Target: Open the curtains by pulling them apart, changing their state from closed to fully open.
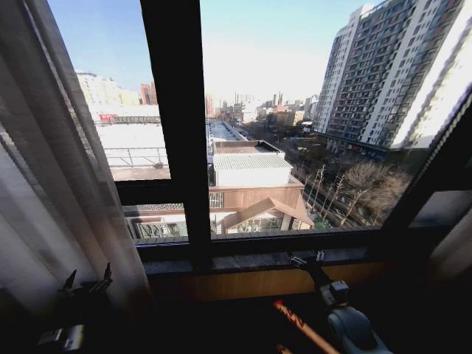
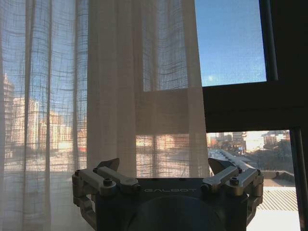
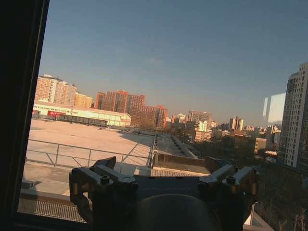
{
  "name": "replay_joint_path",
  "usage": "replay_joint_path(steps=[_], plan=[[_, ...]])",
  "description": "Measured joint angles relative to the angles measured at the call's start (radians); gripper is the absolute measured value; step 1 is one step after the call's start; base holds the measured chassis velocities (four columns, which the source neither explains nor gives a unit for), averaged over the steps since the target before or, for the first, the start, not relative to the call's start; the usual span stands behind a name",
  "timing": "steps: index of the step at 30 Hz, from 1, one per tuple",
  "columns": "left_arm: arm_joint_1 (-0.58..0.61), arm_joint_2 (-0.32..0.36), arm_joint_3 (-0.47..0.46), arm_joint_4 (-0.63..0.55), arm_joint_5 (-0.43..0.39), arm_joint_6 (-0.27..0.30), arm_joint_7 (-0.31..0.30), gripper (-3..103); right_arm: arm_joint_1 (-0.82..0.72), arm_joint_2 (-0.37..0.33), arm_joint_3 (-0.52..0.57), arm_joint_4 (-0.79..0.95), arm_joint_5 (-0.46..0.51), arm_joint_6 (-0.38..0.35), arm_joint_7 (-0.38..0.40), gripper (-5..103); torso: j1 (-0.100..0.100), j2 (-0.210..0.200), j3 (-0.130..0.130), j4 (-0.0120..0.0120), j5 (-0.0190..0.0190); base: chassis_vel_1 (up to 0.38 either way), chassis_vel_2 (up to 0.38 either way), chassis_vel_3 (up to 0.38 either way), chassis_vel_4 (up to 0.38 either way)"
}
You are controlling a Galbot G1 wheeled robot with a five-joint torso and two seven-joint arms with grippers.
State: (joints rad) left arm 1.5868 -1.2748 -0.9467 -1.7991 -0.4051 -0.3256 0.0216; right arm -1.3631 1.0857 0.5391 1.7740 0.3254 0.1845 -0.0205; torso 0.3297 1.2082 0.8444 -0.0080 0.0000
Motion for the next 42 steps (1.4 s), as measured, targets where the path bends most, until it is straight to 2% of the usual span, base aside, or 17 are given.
replay_joint_path(steps=[13, 14, 15, 17, 19, 20, 22, 23, 24, 25, 27, 30, 31, 35, 36, 42], plan=[[-0.001, 0.000, 0.001, 0.000, 0.000, 0.001, 0.000, 100, 0.000, 0.000, 0.000, 0.000, 0.000, 0.000, 0.000, 100, 0.000, 0.000, 0.000, 0.0000, 0.0000, 0.000, 0.000, 0.000, 0.000], [-0.003, 0.000, 0.004, -0.001, 0.000, 0.006, -0.001, 103, 0.000, 0.000, 0.000, 0.000, 0.000, 0.000, 0.000, 100, 0.000, 0.000, 0.000, 0.0001, 0.0001, 0.000, 0.000, 0.000, 0.000], [-0.008, 0.000, 0.011, -0.005, 0.001, 0.018, -0.005, 99, 0.000, 0.000, 0.000, 0.000, 0.000, 0.000, 0.000, 100, 0.000, 0.000, 0.000, 0.0003, 0.0001, 0.000, 0.000, 0.000, 0.000], [-0.015, -0.001, 0.022, -0.011, 0.002, 0.036, -0.008, 99, 0.000, 0.000, 0.000, 0.000, 0.000, 0.000, 0.000, 100, 0.000, 0.000, 0.000, 0.0004, 0.0002, 0.000, 0.000, 0.000, 0.000], [-0.045, -0.003, 0.067, -0.034, 0.010, 0.105, -0.021, 86, 0.000, 0.000, 0.000, 0.000, 0.000, 0.000, 0.000, 100, 0.000, 0.000, 0.000, -0.0001, 0.0000, 0.000, 0.000, 0.000, 0.000], [-0.069, -0.006, 0.105, -0.053, 0.016, 0.164, -0.032, 92, 0.000, 0.000, 0.000, 0.000, 0.000, 0.000, 0.000, 100, 0.000, 0.000, 0.000, -0.0001, 0.0000, 0.000, 0.000, 0.000, 0.000], [-0.077, -0.006, 0.117, -0.060, 0.018, 0.183, -0.036, 92, 0.000, 0.000, 0.000, 0.000, 0.000, 0.000, 0.000, 100, 0.000, 0.000, 0.000, -0.0001, 0.0001, 0.000, 0.000, 0.000, 0.000], [-0.085, -0.007, 0.130, -0.066, 0.020, 0.204, -0.040, 97, 0.000, 0.000, 0.000, 0.000, 0.000, 0.000, 0.000, 100, 0.000, 0.000, 0.000, -0.0001, 0.0001, 0.000, 0.000, 0.000, 0.000], [-0.109, -0.010, 0.166, -0.085, 0.027, 0.261, -0.051, 99, 0.000, 0.000, 0.000, 0.000, 0.000, 0.000, 0.000, 100, 0.000, 0.000, 0.000, -0.0001, 0.0001, 0.000, 0.000, 0.000, 0.000], [-0.121, -0.011, 0.185, -0.094, 0.030, 0.291, -0.058, 100, 0.000, 0.000, 0.000, 0.000, 0.000, 0.000, 0.000, 100, 0.000, 0.000, 0.000, 0.0000, 0.0002, 0.000, 0.000, 0.000, 0.000], [-0.129, -0.012, 0.198, -0.101, 0.032, 0.311, -0.061, 100, 0.000, 0.000, 0.000, 0.000, 0.000, 0.000, 0.000, 100, 0.000, 0.000, 0.000, 0.0000, 0.0002, 0.000, 0.000, 0.000, 0.000], [-0.181, -0.017, 0.277, -0.142, 0.046, 0.435, -0.085, 100, 0.000, 0.000, 0.000, 0.000, 0.000, 0.000, 0.000, 100, 0.000, 0.000, 0.000, -0.0001, 0.0001, 0.000, 0.000, 0.000, 0.000], [-0.181, -0.017, 0.277, -0.142, 0.046, 0.435, -0.085, 100, 0.000, 0.000, 0.000, 0.000, 0.000, 0.000, 0.000, 100, 0.000, 0.000, 0.000, -0.0001, 0.0001, 0.000, 0.000, 0.000, 0.000], [-0.231, -0.022, 0.354, -0.181, 0.058, 0.556, -0.108, 100, 0.000, 0.000, 0.000, 0.000, 0.000, 0.000, 0.000, 100, 0.000, 0.000, 0.000, -0.0002, 0.0002, 0.000, 0.000, 0.000, 0.000], [-0.238, -0.023, 0.364, -0.186, 0.060, 0.572, -0.111, 100, 0.000, 0.000, 0.000, 0.000, 0.000, 0.000, 0.000, 100, 0.000, 0.000, 0.000, -0.0003, 0.0001, 0.000, 0.000, 0.000, 0.000], [-0.242, -0.023, 0.371, -0.189, 0.063, 0.585, -0.115, 100, 0.000, 0.000, 0.000, 0.000, 0.000, 0.000, 0.000, 100, 0.000, 0.000, 0.000, 0.0001, 0.0001, 0.000, 0.000, 0.000, 0.000]])
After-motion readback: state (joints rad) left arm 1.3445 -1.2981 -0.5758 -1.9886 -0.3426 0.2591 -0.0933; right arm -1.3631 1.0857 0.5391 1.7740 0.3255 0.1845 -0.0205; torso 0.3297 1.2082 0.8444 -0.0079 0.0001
